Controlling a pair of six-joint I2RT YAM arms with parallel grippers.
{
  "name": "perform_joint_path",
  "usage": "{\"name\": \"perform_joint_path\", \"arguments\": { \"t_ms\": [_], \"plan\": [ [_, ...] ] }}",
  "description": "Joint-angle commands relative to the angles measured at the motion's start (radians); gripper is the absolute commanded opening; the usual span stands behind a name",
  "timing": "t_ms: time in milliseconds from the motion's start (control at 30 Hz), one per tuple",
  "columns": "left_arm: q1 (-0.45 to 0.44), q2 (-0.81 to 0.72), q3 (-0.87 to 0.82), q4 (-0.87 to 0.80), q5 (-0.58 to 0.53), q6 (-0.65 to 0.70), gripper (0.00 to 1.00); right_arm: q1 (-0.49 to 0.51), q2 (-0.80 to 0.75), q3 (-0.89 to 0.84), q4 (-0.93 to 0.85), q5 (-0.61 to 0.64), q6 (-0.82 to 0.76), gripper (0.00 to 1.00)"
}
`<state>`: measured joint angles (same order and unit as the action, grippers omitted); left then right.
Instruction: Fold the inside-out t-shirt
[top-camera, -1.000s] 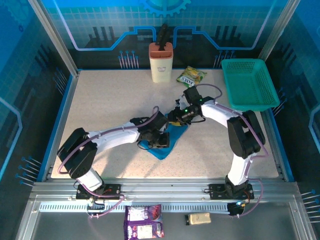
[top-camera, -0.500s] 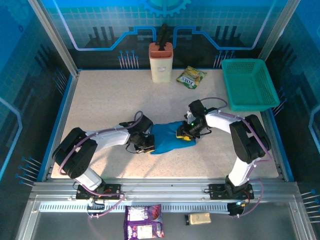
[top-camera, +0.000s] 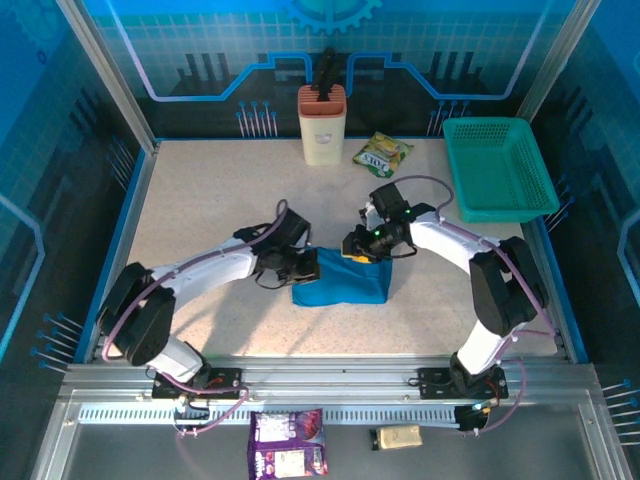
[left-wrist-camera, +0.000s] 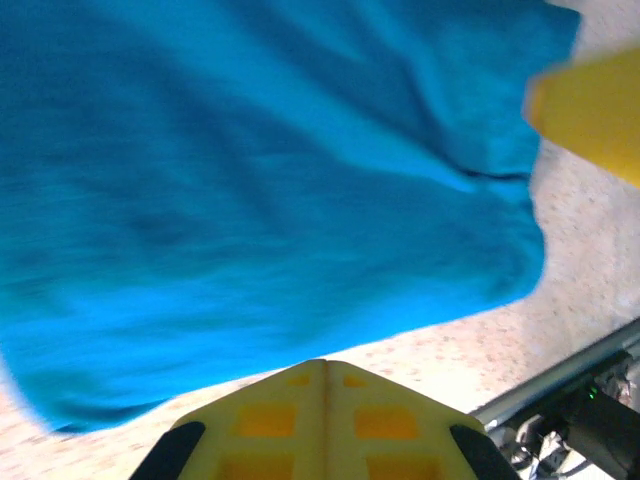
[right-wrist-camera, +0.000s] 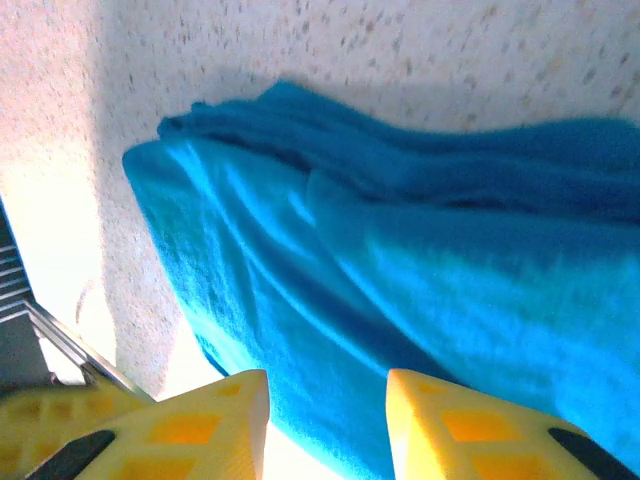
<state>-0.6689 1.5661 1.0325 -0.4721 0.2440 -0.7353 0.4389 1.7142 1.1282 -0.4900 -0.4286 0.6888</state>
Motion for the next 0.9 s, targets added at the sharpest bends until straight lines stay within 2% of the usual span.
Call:
{"name": "perform_joint_path", "arguments": {
  "t_ms": [0,100,233,400,600,733,867],
  "plan": [
    [-0.055,0.100,0.066,0.020,0.032,-0.031,0.06,-0.044,0.061,0.016,-0.012,-0.041,-0.044,0.36],
    [-0.080,0.178,0.114,0.037,0.034,-0.036,0.05,-0.082,0.099,0.005,-0.027,-0.011,-0.072,0.36],
    [-0.091,0.270,0.136,0.082,0.077,-0.033,0.05,-0.130,0.110,-0.008,-0.061,0.097,-0.100,0.35],
    [-0.091,0.384,0.106,0.001,0.036,0.004,0.04,-0.148,0.059,-0.002,-0.089,0.117,-0.132,0.35],
    [-0.089,0.282,0.036,0.087,0.054,-0.006,0.07,-0.147,0.022,-0.005,-0.139,0.150,-0.200,0.35],
    [-0.090,0.196,0.068,0.085,0.038,-0.007,0.13,-0.140,0.042,-0.006,-0.146,0.160,-0.227,0.34],
    [-0.072,0.122,0.083,0.059,0.015,-0.014,0.14,-0.137,0.065,-0.009,-0.134,0.149,-0.228,0.34]
  ]
}}
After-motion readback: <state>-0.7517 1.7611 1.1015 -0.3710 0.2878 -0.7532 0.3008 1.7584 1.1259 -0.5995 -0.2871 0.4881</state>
